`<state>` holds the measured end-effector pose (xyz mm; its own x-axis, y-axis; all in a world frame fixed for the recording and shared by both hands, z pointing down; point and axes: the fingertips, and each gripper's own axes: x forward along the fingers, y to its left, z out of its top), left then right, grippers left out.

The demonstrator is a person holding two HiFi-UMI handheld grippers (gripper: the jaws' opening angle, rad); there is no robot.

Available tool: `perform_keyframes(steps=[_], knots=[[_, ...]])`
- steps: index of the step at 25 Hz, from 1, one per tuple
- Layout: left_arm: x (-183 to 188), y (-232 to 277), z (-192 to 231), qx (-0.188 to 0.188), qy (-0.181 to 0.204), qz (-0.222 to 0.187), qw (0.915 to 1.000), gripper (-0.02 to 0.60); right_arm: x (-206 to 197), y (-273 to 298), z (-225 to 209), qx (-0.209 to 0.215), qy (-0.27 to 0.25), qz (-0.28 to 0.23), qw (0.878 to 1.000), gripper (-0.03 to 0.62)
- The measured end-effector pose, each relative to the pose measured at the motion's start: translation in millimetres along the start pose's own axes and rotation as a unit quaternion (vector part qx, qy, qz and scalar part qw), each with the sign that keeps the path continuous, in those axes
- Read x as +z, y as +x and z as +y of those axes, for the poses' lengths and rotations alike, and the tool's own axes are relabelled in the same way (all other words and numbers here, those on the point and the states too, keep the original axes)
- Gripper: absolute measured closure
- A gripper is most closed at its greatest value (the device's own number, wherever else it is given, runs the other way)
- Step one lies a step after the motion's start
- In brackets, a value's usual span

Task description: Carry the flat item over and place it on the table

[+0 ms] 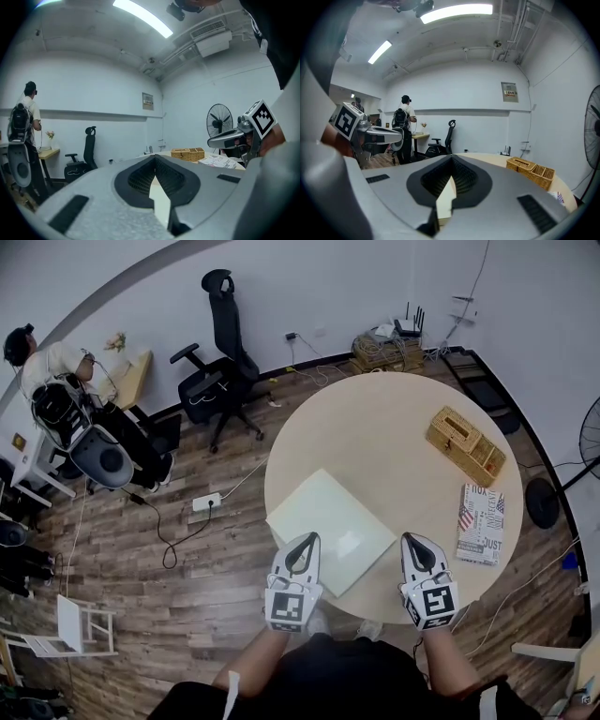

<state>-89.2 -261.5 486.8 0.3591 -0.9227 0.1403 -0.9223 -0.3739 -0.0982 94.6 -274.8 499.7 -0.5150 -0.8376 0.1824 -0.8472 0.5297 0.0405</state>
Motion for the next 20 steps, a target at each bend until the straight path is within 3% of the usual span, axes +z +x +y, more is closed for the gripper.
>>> perform_keyframes(steps=[10, 20], knots=[[-3.9, 1.8, 8.7, 0.006, -0.018, -0.004, 0.9998, 0.575, 11.0, 4.8, 6.6, 0.006, -0.028, -0.011, 1.000, 0.597], [-19.0, 0.4, 14.6, 0.006, -0.036, 0.021, 0.9991, 0.575, 10.1, 9.6, 13.1, 0.010, -0.034, -0.007, 0.999, 0.597]])
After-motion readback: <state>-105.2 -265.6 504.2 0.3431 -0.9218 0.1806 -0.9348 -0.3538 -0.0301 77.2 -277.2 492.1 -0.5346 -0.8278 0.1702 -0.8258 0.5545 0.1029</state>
